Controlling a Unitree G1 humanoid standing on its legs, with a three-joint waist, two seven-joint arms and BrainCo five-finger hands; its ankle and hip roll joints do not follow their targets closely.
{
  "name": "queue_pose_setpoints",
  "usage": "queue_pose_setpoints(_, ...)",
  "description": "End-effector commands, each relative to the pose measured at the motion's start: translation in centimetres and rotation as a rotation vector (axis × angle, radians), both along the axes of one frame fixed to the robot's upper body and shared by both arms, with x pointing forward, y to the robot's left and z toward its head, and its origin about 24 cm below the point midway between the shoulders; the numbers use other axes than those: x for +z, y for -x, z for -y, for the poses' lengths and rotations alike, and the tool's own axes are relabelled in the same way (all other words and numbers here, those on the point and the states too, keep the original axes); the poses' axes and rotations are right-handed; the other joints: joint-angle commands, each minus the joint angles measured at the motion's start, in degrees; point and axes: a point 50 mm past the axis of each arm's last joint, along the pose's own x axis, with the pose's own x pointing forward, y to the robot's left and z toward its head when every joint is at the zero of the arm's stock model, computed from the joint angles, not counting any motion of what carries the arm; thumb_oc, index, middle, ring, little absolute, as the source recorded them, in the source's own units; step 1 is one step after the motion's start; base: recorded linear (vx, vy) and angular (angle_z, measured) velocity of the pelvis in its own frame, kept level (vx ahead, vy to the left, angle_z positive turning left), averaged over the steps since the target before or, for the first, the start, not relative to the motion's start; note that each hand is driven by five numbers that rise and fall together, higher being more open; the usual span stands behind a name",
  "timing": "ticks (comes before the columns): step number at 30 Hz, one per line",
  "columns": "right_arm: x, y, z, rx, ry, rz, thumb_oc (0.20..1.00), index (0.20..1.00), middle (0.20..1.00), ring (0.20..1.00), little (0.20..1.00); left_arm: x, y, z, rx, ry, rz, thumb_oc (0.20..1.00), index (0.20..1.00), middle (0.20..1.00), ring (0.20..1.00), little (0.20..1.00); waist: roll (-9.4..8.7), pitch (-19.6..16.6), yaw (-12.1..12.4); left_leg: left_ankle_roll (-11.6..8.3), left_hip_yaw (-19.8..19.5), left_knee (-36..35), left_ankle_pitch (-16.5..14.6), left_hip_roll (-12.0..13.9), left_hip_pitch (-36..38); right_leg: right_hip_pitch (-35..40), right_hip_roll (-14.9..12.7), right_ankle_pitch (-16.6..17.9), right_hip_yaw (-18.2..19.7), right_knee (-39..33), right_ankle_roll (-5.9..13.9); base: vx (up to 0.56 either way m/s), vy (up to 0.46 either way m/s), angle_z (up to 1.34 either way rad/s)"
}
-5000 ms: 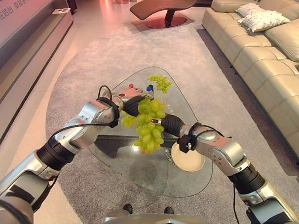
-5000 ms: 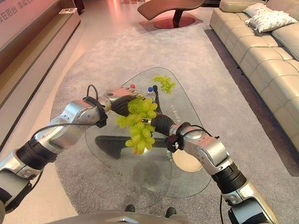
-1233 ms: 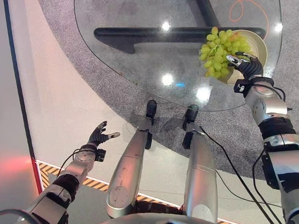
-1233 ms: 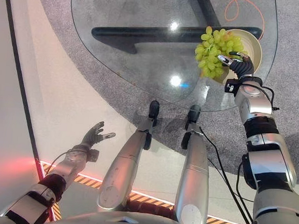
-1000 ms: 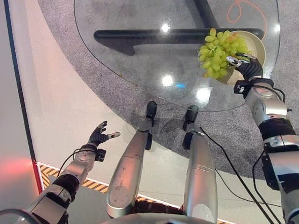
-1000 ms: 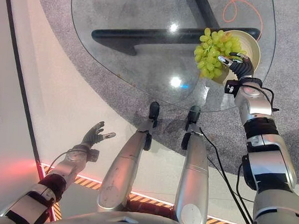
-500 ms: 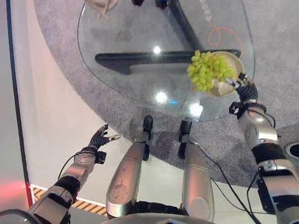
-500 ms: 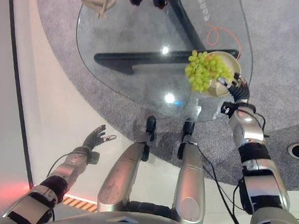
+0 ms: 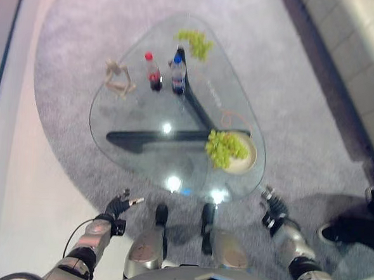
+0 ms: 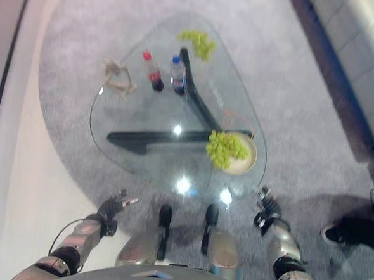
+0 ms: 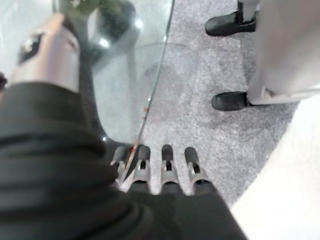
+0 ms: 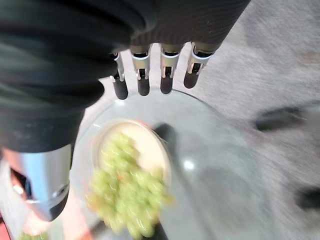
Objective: Pick up fruits into the plate
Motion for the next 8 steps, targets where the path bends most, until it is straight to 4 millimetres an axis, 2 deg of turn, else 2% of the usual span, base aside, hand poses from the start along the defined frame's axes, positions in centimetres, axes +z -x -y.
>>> queue_pose_setpoints(1, -0.5, 1.1, 0.0, 0.105, -0.011, -0.02, 1.0, 1.0, 1.0, 1.0, 1.0, -1.0, 2.1, 0.2, -0.028, 0.0, -0.071, 1.0, 1.0, 1.0, 1.0, 1.0, 0.14, -2.53, 1.06, 1.97, 2.91, 5.4, -4.83, -3.41, -1.6, 0.09, -0.86, -0.61, -0.16, 3.7, 1.64, 0.09, 0.066, 0.03)
queue_pose_setpoints(2, -1.5, 2.8, -0.4, 0.122, -0.028, -0.088, 1.0, 1.0, 1.0, 1.0, 1.0, -1.4, 3.0, 0.3, -0.018, 0.01, -0.103, 1.0, 1.0, 1.0, 1.0, 1.0, 0.4, -3.54, 1.05, 2.11, 3.01, 4.64, -4.93, -3.47, -0.39, 1.18, -0.78, -0.69, -0.16, 3.11, 1.58, 0.07, 0.063, 0.04)
queue_pose_setpoints(4, -2.4, 4.6, -1.2, 0.17, -0.042, -0.179, 1.0, 1.0, 1.0, 1.0, 1.0, -2.0, 4.2, 0.5, 0.016, 0.034, -0.152, 1.0, 1.0, 1.0, 1.0, 1.0, 0.73, -4.47, 0.98, 2.2, 3.07, 3.9, -5.09, -3.57, 1.03, 2.64, -0.78, -0.77, -0.06, 2.34, 1.55, 0.08, 0.079, 0.02)
queue_pose_setpoints(8, -3.5, 7.0, -2.2, 0.281, -0.019, -0.327, 1.0, 1.0, 1.0, 1.0, 1.0, -2.6, 6.1, 0.8, 0.073, 0.061, -0.235, 1.0, 1.0, 1.0, 1.0, 1.0, 1.44, -5.62, 0.99, 2.39, 3.07, 3.12, -5.41, -3.89, 2.74, 4.4, -0.88, -0.98, -0.22, 1.41, 1.28, 0.03, 0.081, -0.01)
